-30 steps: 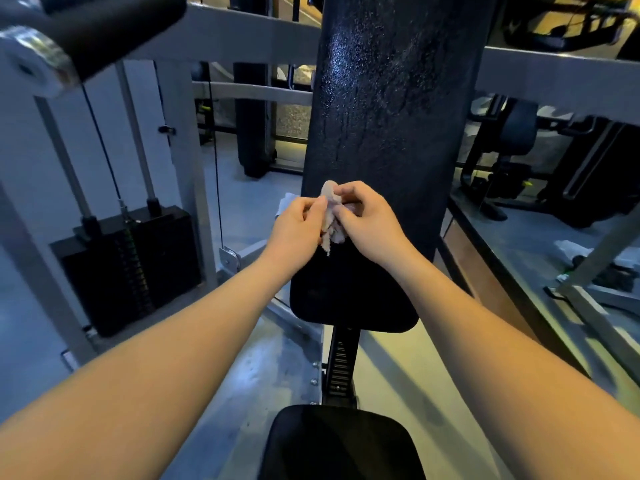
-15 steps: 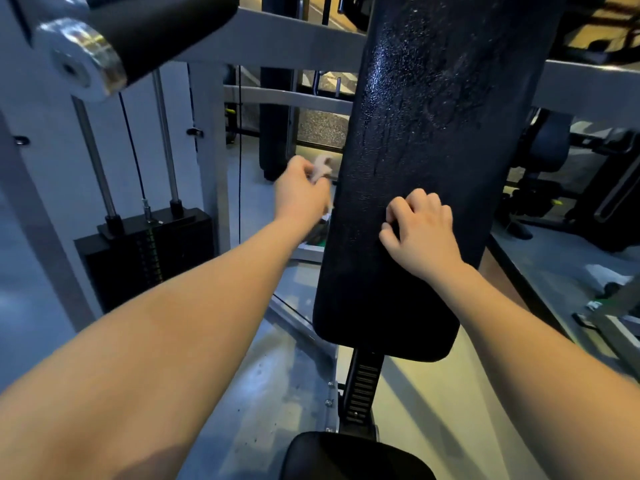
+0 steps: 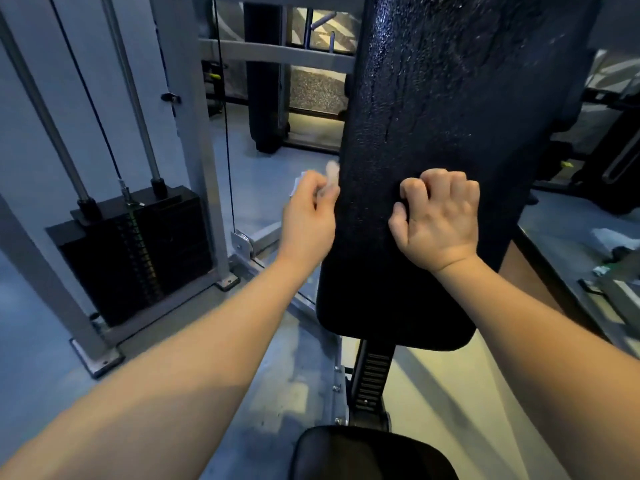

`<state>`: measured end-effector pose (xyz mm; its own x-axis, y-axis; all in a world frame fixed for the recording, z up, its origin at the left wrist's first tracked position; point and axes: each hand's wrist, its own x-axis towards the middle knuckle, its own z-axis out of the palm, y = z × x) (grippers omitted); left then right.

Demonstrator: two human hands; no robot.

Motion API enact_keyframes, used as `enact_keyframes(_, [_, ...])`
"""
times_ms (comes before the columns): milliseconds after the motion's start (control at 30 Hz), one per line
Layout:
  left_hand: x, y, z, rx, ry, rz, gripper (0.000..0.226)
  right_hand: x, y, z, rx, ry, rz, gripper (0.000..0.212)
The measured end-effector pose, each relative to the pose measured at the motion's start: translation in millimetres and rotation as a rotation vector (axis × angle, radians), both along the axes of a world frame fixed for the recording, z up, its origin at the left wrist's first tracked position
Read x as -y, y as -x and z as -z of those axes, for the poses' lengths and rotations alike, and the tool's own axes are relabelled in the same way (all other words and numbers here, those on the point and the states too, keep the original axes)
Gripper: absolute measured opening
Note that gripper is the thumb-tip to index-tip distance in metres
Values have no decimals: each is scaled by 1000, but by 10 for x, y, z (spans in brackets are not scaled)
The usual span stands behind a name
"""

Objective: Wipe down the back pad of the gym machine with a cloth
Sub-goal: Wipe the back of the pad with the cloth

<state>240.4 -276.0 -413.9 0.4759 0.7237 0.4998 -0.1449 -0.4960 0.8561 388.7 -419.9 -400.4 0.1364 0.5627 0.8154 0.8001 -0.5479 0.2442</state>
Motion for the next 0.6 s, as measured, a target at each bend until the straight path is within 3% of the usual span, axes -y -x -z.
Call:
enact_keyframes(100, [235, 237, 345, -72, 54, 32, 22, 17, 6, 9, 6, -17, -2, 28])
enact_keyframes(200, [111, 4, -181, 63, 112, -9, 14, 11, 17, 7, 1, -15, 0, 28])
enact_keyframes(300, [-50, -135, -588, 147, 28, 34, 3, 3, 22, -14, -22, 1, 9, 29])
enact_keyframes(467, [208, 293, 371, -62, 65, 8, 14, 4, 16, 3, -15, -7, 16, 30])
enact_keyframes(600, [222, 324, 302, -30, 105, 1, 17, 6, 17, 15, -11, -25, 11, 28])
